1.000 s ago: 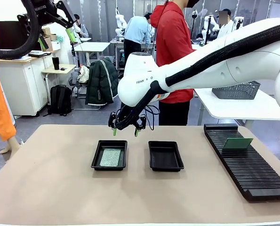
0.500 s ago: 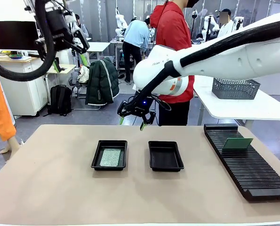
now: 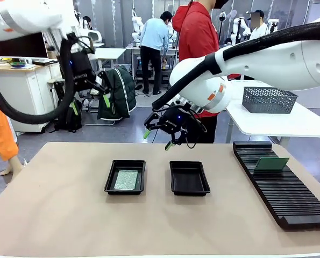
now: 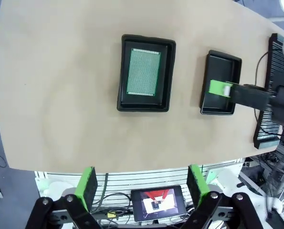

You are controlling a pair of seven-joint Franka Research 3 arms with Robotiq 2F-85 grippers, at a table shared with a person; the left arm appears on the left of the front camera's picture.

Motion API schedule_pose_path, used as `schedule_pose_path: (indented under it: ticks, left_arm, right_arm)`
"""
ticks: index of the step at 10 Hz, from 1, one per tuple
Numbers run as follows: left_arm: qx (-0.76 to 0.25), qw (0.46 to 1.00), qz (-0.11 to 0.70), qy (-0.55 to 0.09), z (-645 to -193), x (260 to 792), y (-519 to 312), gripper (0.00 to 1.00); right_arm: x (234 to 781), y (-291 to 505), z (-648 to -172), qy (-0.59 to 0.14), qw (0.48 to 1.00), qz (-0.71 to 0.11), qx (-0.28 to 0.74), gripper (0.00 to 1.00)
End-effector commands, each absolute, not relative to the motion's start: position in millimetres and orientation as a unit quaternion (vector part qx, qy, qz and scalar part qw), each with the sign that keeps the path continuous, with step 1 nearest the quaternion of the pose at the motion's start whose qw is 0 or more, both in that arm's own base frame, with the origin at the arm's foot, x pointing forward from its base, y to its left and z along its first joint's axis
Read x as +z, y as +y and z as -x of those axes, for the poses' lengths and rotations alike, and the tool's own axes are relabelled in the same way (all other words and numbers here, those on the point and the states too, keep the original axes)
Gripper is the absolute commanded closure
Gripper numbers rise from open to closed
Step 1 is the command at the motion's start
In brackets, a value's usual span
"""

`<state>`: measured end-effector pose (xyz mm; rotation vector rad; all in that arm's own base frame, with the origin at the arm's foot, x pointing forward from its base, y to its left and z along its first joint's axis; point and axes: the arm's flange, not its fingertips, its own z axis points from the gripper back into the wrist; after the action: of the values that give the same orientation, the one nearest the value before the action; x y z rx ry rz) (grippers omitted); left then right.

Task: Inspect and transfer BCBs to ESD trays.
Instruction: Pick up the ESD tray and place it on the left side of the table.

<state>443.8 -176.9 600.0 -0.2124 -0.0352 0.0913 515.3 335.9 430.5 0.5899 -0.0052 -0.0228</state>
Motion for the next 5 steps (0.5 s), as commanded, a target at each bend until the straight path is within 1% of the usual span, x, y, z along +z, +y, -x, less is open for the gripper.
schedule_pose_path:
  ticks: [1, 3, 5]
  left_arm:
    - [0.060, 0.994, 0.086, -0.040, -435, 574, -188, 0.00]
    - [0.047, 0.995, 0.072, -0.059, -442, 547, -189, 0.00]
    - [0.032, 0.996, 0.057, -0.057, -450, 519, -186, 0.00]
  right_arm:
    - [421, 314, -505, 0.009, 0.941, -0.340, 0.002, 0.00]
    - [415, 302, -504, 0.015, 0.933, -0.361, -0.001, 0.00]
    - [410, 289, -500, 0.023, 0.923, -0.384, -0.006, 0.00]
